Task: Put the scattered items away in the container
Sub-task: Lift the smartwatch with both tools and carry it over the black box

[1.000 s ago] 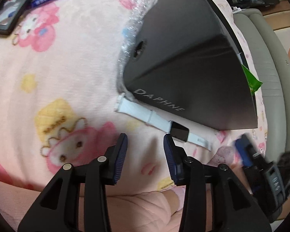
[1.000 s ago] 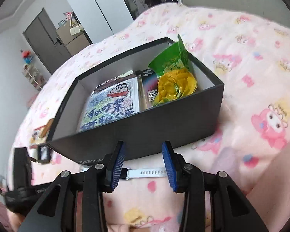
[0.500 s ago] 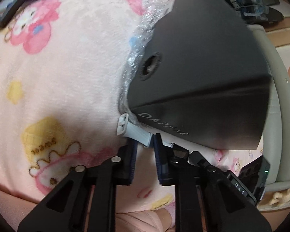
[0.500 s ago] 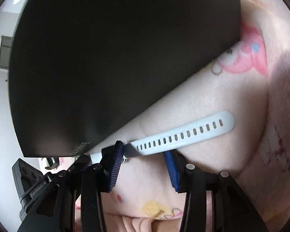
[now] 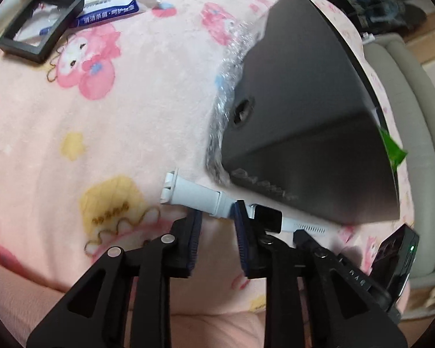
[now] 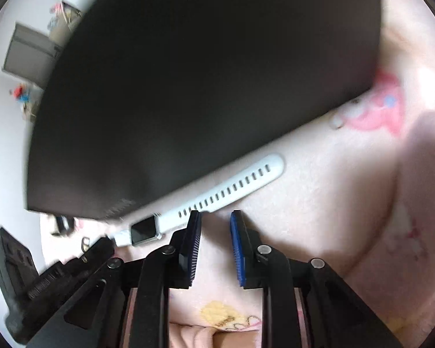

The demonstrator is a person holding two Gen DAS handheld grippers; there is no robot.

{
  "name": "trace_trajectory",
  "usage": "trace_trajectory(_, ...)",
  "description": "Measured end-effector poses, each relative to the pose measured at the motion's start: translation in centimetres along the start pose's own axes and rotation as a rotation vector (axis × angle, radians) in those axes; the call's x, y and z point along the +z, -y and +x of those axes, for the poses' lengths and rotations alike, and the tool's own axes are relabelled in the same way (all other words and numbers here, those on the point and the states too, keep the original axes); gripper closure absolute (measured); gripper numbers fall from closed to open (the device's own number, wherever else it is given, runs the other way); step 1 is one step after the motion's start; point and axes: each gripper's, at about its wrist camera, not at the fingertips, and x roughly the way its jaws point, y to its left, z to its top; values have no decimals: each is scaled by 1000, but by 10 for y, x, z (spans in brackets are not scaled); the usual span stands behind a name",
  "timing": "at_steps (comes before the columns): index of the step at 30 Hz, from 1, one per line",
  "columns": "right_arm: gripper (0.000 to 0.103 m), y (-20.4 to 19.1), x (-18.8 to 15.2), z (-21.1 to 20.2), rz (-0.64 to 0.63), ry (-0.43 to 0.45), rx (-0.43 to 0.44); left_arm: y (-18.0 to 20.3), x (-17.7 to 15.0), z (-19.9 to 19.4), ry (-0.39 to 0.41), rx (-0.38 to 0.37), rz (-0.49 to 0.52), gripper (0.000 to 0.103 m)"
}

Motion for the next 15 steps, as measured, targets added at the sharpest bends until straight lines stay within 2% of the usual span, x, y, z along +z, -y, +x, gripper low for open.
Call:
trace_trajectory(3, 85, -1, 10, 5, 11, 27, 29, -13, 5, 0, 12, -40, -51, 79)
trace_trajectory(5, 85, -1, 13, 11, 23, 30, 26, -16, 7, -2, 12, -49, -46, 80)
trace_trajectory(9, 84, -9, 12, 15, 1, 51, 0, -13, 7, -7, 23, -11, -11, 80)
trace_trajectory(11, 79, -7, 13, 14, 43, 54, 44, -16, 9, -8, 26, -11, -17, 80)
trace_trajectory(13, 67, -4, 15, 17, 88, 55, 92, -20, 11, -8, 25, -14, -24, 80)
trace_trajectory(15, 67, -5, 17, 26, 96, 58, 107, -24, 15, -5, 16, -23, -31, 79)
